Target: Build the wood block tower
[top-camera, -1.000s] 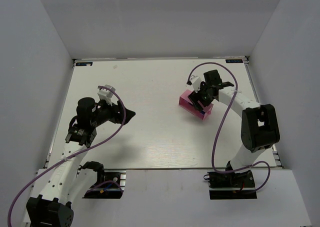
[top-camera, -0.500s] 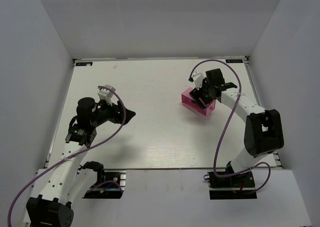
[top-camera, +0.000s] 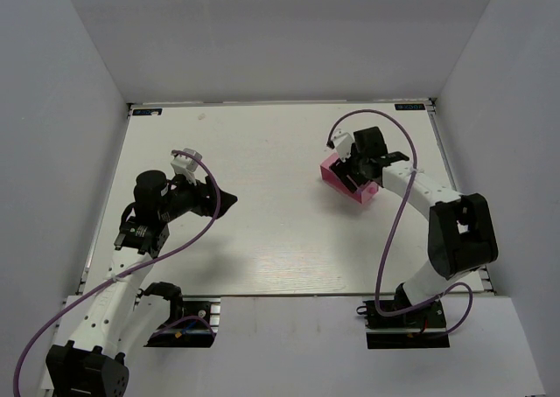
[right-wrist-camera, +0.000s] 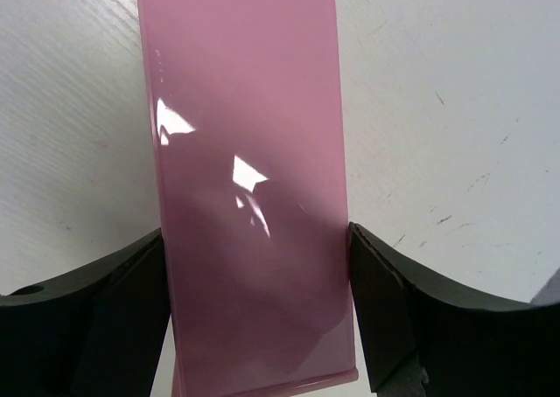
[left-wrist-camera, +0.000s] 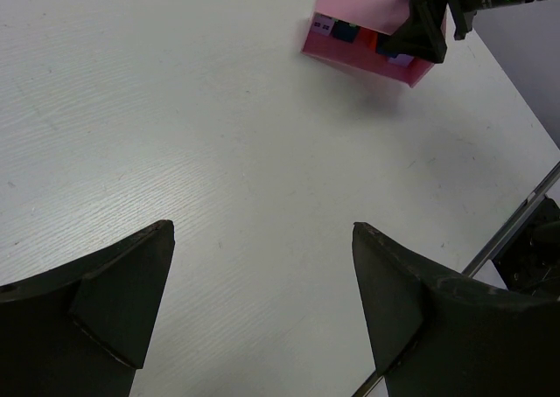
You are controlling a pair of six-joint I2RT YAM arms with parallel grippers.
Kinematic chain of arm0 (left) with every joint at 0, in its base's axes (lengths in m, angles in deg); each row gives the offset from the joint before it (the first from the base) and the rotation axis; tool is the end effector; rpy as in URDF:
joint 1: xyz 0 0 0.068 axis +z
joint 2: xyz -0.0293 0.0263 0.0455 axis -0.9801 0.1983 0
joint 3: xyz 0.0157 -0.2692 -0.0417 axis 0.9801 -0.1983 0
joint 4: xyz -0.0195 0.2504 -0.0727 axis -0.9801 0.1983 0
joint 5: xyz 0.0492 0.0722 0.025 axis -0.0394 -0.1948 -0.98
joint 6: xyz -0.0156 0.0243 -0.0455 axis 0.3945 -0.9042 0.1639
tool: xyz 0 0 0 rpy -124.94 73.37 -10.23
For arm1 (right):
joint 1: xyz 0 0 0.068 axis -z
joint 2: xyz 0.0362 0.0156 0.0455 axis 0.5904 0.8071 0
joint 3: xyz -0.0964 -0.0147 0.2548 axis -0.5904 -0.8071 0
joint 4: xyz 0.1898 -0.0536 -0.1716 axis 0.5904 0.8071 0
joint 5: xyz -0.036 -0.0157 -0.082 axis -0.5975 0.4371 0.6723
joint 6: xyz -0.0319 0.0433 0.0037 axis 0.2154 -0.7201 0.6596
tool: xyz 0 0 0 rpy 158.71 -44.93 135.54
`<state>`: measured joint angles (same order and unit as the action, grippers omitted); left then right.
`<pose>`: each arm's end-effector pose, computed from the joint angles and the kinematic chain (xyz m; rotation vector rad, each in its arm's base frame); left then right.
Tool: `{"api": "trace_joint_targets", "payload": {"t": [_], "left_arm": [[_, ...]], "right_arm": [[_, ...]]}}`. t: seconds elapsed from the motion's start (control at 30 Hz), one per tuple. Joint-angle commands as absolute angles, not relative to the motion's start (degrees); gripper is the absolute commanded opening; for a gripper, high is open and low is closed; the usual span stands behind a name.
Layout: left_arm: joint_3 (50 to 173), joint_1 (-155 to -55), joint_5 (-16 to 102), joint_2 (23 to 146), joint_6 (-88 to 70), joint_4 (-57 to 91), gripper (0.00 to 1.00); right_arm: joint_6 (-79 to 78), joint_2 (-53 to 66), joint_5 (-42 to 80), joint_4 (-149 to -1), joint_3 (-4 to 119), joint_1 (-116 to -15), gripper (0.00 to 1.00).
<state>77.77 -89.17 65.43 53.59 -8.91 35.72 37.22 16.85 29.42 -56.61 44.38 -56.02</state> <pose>0.1715 -0.0508 0.2904 0.3460 1.9635 -0.7808 0.3242 0.1153 0.2291 -1.0119 2.1916 -0.1378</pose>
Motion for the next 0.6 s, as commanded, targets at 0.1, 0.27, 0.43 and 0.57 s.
{"api": "trace_joint_targets", "payload": {"t": [0.1, 0.27, 0.43, 0.57], "left_arm": [[79.6, -89.3, 66.7, 52.8, -9.5, 34.7, 0.93], [79.6, -89.3, 66.7, 52.8, -9.5, 34.7, 0.93], [79.6, -89.3, 66.7, 52.8, -9.5, 34.7, 0.93], [79.6, -89.3, 66.7, 52.8, -9.5, 34.7, 0.93]], "right_arm": [[40.9, 14.1, 43.1, -68.0, 40.7, -60.0, 0.0], [44.4, 13.2, 49.9, -78.1, 35.3, -64.0, 0.0], [48.2, 12.7, 57.3, -86.8, 30.2, -67.8, 0.0], [53.7, 13.7, 64.2, -96.3, 25.8, -72.0, 0.0]]}}
